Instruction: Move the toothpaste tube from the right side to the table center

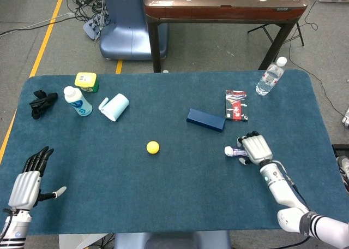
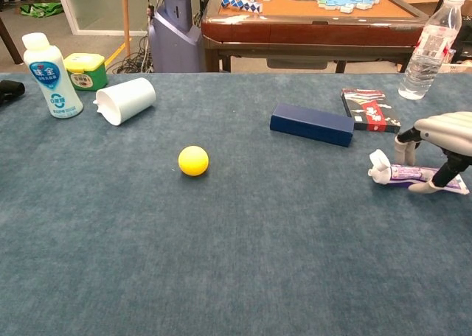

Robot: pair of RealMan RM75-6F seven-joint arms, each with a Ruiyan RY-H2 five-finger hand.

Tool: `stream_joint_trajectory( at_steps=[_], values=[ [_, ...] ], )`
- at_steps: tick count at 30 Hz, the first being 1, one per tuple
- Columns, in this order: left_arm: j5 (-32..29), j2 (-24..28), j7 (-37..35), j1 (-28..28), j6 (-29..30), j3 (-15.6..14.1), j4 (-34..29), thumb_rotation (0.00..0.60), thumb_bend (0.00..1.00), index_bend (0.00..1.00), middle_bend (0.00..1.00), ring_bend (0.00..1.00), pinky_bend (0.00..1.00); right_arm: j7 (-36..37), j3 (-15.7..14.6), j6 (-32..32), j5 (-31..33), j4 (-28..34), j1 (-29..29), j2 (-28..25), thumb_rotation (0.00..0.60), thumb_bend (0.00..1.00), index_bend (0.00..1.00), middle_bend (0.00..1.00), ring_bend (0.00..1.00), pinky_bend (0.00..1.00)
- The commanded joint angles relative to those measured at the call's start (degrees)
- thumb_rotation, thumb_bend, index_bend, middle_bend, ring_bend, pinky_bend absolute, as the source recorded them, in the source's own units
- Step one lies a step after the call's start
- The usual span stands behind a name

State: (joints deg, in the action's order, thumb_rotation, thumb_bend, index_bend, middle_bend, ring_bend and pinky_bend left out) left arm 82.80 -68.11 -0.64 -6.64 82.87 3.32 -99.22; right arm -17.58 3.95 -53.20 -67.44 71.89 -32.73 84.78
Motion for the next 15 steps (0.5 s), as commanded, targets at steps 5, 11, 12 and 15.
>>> stream_joint_trajectory(
  at_steps=[5,11,12,15],
  values=[
    [0.05,0.03,-0.22,0.02,0.1,0.07,0.09,0.6,0.0,0.0,0.0,0.0,0.02,-0.29,-0.01,0.28,-0.04,-1.03,0.15,0.49,0.6,0.3,0.46,0.46,0.29,0.19],
    [0.13,-0.15,-0.29,0.04,0.22,0.09,0.25,0.6,0.0,0.0,0.0,0.0,0.02,-0.37,0.34,1.08,0.09,-1.62,-0.19,0.73,0.6,0.32,0.48,0.47,0.3,0.19],
    [0.1,-0.17,-0.3,0.06,0.24,0.09,0.28,0.6,0.0,0.0,0.0,0.0,0.02,-0.44,0.37,1.2,0.1,-1.74,-0.26,0.81,0.6,0.33,0.48,0.47,0.3,0.19],
    [0.08,-0.12,-0.35,0.18,0.36,0.05,0.3,0.6,0.0,0.0,0.0,0.0,0.02,-0.57,0.52,1.5,0.18,-2.06,-0.43,1.06,0.6,0.35,0.51,0.49,0.31,0.19]
  ],
)
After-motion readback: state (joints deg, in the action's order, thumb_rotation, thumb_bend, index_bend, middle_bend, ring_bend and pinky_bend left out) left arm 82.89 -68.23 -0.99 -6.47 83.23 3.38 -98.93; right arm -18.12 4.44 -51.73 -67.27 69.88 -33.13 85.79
